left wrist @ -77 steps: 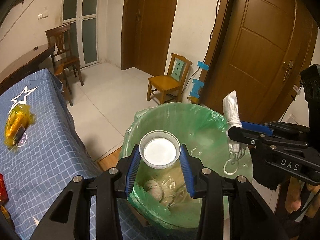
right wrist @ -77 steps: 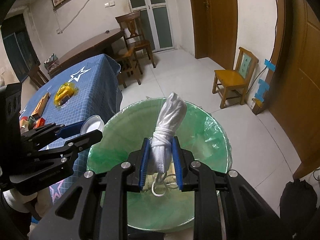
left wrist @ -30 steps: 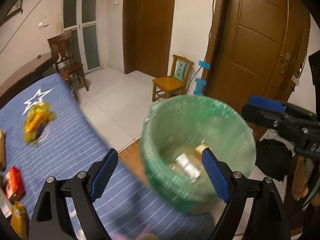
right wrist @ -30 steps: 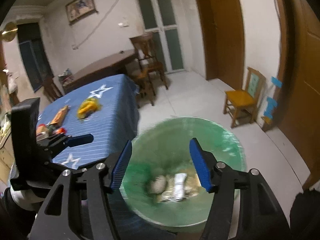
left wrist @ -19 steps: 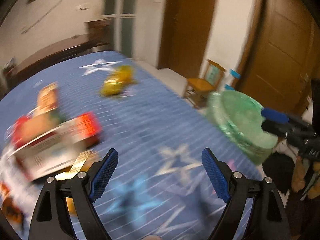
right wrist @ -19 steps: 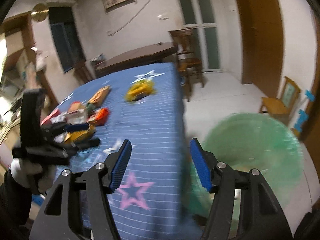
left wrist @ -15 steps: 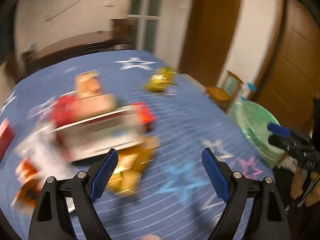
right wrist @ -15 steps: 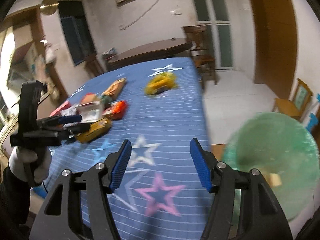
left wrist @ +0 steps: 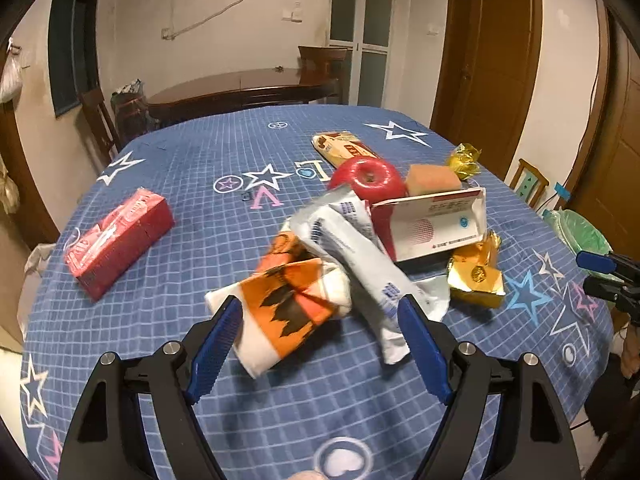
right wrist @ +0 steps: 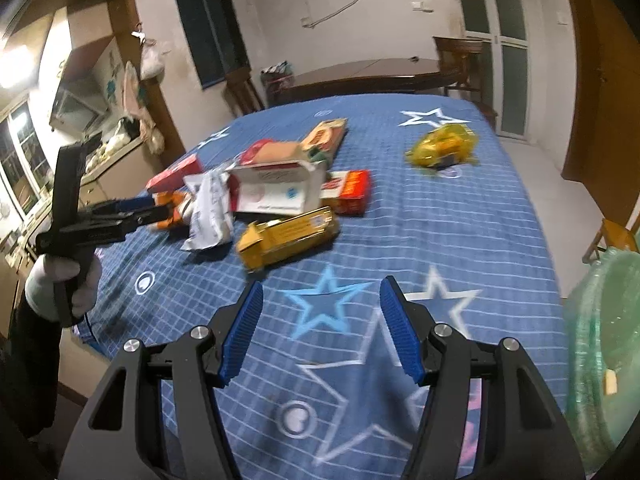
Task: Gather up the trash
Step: 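Move both open tools back over the table, then grasp the orange-white tube with the left tool while the right tool grasps the white wrapper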
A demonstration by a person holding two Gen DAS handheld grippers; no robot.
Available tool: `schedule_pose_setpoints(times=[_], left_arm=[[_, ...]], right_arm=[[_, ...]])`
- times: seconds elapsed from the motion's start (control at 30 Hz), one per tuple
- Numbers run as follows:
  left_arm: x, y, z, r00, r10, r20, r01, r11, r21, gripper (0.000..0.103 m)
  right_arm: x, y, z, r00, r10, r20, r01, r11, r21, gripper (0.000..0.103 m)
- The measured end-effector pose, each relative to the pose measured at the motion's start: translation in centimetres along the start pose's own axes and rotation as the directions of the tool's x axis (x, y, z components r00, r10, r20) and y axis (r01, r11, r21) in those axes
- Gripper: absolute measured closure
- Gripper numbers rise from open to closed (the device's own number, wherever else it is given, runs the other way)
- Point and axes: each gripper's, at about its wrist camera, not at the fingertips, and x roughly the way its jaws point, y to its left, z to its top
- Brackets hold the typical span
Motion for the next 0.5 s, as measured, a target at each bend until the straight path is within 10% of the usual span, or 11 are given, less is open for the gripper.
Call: schedule_pose_setpoints(times=[0.2, 0.5], left_arm=[[-2.5, 1.4, -0.2, 0.995, -0.029, 0.097, 0.024, 0.999, 0.045, 0.022], [0.5, 0.6, -1.0, 0.997, -0.079, -0.023, 0.081, 0.981, 0.175, 0.035]], right_arm=[[1.1, 2.0, 0.0, 0.999, 0.013, -0.030, -0.014, 0.999, -0.034, 0.043], [3.1, 4.8, 0.6, 0.997, 0.048, -0.059, -0.053, 0.995, -0.084, 0.042]])
